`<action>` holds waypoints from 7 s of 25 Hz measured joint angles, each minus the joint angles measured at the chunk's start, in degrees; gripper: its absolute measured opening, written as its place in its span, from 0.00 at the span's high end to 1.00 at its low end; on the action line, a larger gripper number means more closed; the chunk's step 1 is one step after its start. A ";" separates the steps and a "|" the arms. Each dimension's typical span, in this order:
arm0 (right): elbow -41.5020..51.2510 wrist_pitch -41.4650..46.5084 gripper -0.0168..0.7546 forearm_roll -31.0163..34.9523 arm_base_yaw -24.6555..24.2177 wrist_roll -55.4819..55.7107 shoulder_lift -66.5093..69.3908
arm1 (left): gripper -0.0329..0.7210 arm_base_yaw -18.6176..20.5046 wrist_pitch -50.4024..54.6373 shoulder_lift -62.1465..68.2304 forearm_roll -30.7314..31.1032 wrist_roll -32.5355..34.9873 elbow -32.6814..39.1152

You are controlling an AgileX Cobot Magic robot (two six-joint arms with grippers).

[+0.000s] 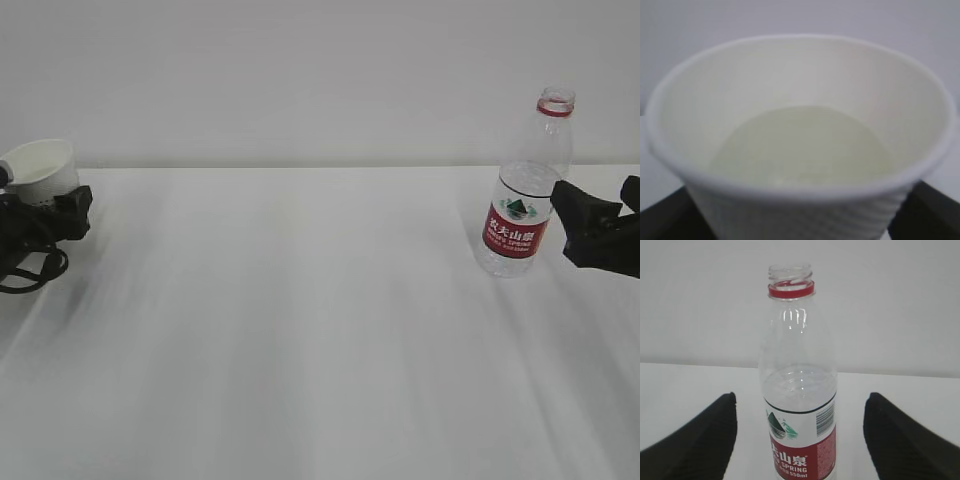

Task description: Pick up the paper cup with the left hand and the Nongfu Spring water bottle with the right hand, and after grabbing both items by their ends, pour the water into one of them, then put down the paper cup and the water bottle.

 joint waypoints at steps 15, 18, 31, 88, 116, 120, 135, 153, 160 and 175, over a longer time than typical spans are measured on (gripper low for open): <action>0.00 0.00 0.21 0.00 0.00 0.00 0.00 | 0.08 0.00 0.00 -10.56 0.00 2.17 13.63; 0.00 0.00 0.21 0.00 0.00 0.02 0.00 | 0.08 0.00 0.00 -12.39 0.00 2.17 16.22; 4.45 -3.43 0.21 0.00 0.00 0.02 0.00 | 0.12 0.00 0.00 -25.24 0.00 2.17 27.41; 2.77 26.87 0.21 -4.09 0.00 -1.34 -40.18 | 0.17 0.00 29.15 -82.69 0.10 2.17 34.52; 2.39 61.26 0.21 -4.23 0.00 2.22 -67.36 | 0.20 0.00 67.73 -100.39 0.22 2.17 28.96; -0.50 70.87 0.21 -4.23 0.00 2.22 -69.58 | 0.23 -1.35 71.94 -102.17 0.22 2.17 28.96; -9.30 100.43 0.21 9.62 0.00 -13.15 -73.33 | 0.26 -13.47 94.82 -103.32 0.12 2.17 23.19; -11.40 126.78 0.21 11.37 0.00 -16.96 -80.98 | 0.28 -14.65 116.18 -119.18 -3.79 2.54 22.12; -11.52 130.20 0.22 11.37 0.00 -17.68 -84.97 | 0.29 -14.65 121.26 -122.00 -4.02 4.61 20.54; -10.96 129.09 0.22 14.81 0.00 -18.33 -92.00 | 0.36 -14.77 128.20 -129.60 -6.93 6.51 21.20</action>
